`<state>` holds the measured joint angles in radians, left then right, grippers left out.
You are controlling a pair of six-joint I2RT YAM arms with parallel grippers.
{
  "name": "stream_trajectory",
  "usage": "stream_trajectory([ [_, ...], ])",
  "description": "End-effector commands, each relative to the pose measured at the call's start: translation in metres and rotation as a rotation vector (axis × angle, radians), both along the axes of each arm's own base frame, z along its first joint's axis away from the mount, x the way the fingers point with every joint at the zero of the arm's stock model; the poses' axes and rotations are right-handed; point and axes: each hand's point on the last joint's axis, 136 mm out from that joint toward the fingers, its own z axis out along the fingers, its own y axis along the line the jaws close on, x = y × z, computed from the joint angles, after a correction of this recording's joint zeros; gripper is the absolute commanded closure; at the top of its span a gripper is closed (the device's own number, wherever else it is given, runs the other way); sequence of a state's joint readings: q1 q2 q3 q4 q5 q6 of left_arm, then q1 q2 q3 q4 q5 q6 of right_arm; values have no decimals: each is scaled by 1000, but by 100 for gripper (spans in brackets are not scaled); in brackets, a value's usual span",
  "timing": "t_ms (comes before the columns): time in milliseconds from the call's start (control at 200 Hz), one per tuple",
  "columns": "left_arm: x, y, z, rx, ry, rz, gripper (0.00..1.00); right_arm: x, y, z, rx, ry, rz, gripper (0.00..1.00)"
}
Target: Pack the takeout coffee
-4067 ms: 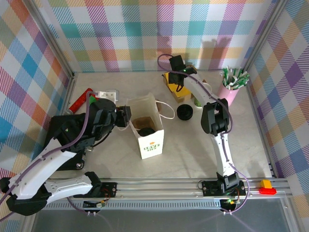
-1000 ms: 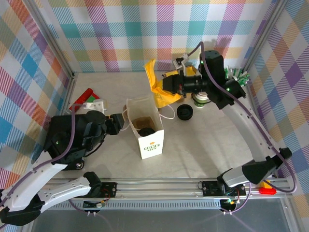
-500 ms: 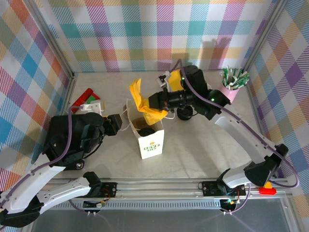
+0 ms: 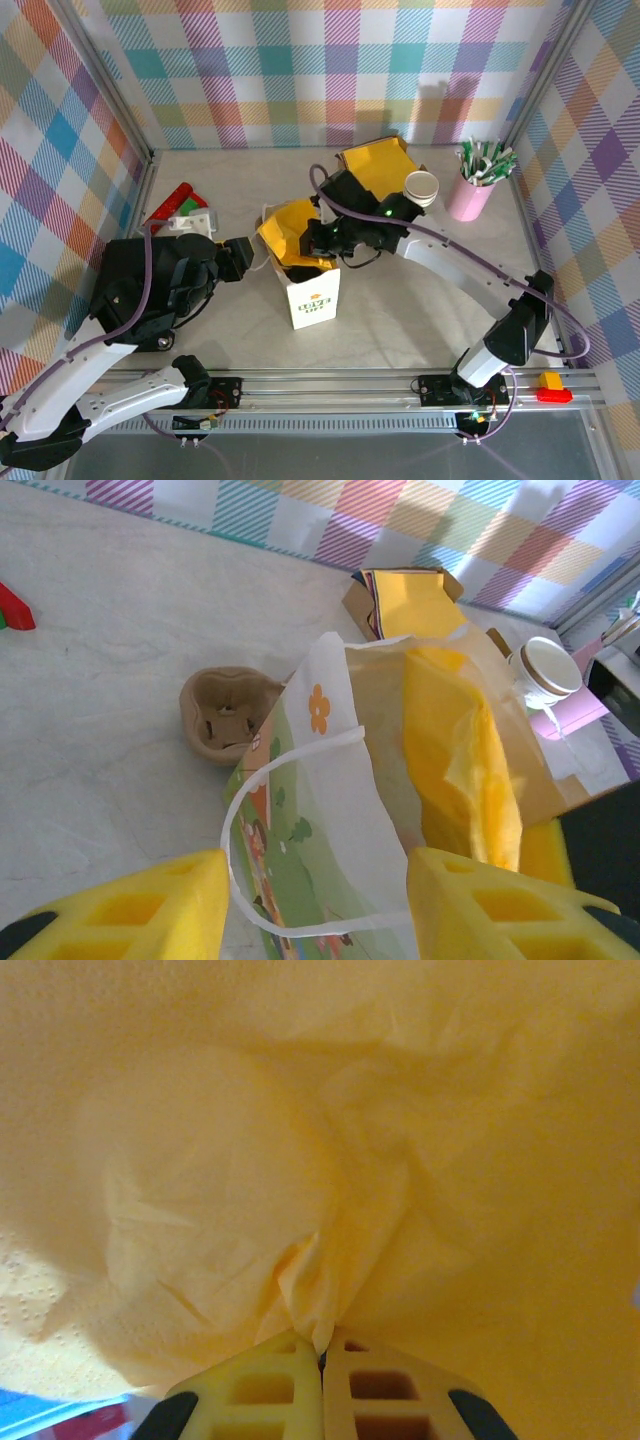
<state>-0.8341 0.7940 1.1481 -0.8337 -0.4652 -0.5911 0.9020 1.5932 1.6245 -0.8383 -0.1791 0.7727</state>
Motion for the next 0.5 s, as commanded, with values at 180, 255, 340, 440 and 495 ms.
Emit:
stream_trajectory([
  [180,2,4,1,-15,-16,20,50,9,-16,-24,-338,-159,-61,100],
  [255,1,5,1,-17,-18,21,50,9,-15,-33,-402,-163,-55,98],
  [340,1,6,1,-16,-16,21,50,10,-16,-40,-452,-167,-50,94],
  [440,-1,8,0,-9,-15,24,50,10,-16,-41,-482,-172,-44,85],
  [495,-1,10,0,-7,-16,28,50,9,-14,-36,-475,-180,-35,78],
])
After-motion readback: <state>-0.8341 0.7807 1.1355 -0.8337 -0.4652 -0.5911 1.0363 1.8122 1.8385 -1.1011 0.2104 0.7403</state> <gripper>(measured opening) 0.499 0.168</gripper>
